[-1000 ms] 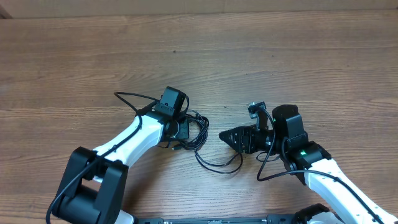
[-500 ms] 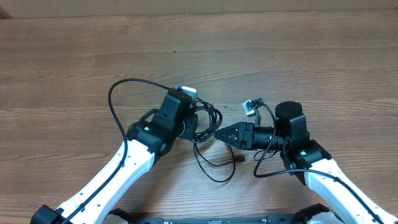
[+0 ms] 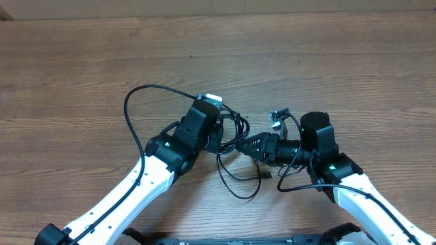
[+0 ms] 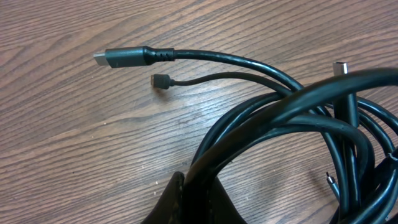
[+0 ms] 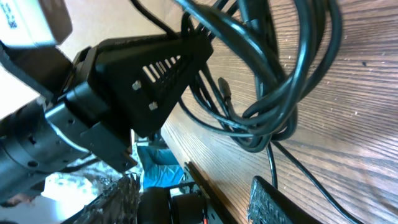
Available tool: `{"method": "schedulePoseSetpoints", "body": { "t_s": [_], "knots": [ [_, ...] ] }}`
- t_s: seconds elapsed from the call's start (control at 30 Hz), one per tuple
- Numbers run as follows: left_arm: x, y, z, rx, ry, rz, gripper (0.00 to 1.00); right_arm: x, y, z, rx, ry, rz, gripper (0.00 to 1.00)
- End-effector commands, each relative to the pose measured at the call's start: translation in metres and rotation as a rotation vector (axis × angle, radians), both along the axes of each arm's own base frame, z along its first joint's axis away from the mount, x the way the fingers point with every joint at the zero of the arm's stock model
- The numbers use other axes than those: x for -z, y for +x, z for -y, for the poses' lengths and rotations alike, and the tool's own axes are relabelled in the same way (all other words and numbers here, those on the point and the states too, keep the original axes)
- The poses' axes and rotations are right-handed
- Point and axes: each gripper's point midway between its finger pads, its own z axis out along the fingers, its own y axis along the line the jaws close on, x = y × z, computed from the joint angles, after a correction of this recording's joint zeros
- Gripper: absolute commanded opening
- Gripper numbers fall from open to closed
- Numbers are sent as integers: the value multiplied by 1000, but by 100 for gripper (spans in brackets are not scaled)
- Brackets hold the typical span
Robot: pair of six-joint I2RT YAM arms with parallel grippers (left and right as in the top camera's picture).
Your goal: Untangle cables
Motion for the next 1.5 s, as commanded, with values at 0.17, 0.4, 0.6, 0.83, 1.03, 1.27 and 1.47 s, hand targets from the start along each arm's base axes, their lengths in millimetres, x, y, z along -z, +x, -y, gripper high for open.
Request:
{"method": "schedulePoseSetpoints", "body": {
  "t_s": [0.17, 0.4, 0.6, 0.83, 1.03, 1.27, 1.47],
  "knots": [
    [-24, -1, 21, 44, -110, 14, 4, 2, 13, 5, 79, -33, 4, 55],
    [-30, -5, 39, 90, -147, 29, 4, 6, 22, 10, 139, -58, -6, 47],
    [-32, -8, 46, 114, -167, 27, 4, 8, 24, 12, 155, -70, -6, 41],
    [-39, -16, 64, 178, -261, -3, 4, 12, 32, 18, 211, -105, 5, 38],
    [-41, -21, 71, 215, -298, -21, 4, 14, 36, 21, 236, -121, 11, 33],
    [-42, -23, 74, 224, -311, -32, 5, 15, 39, 23, 253, -132, 15, 18],
    [-41, -22, 72, 215, -303, -26, 4, 14, 35, 20, 237, -108, -11, 4]
  ]
}}
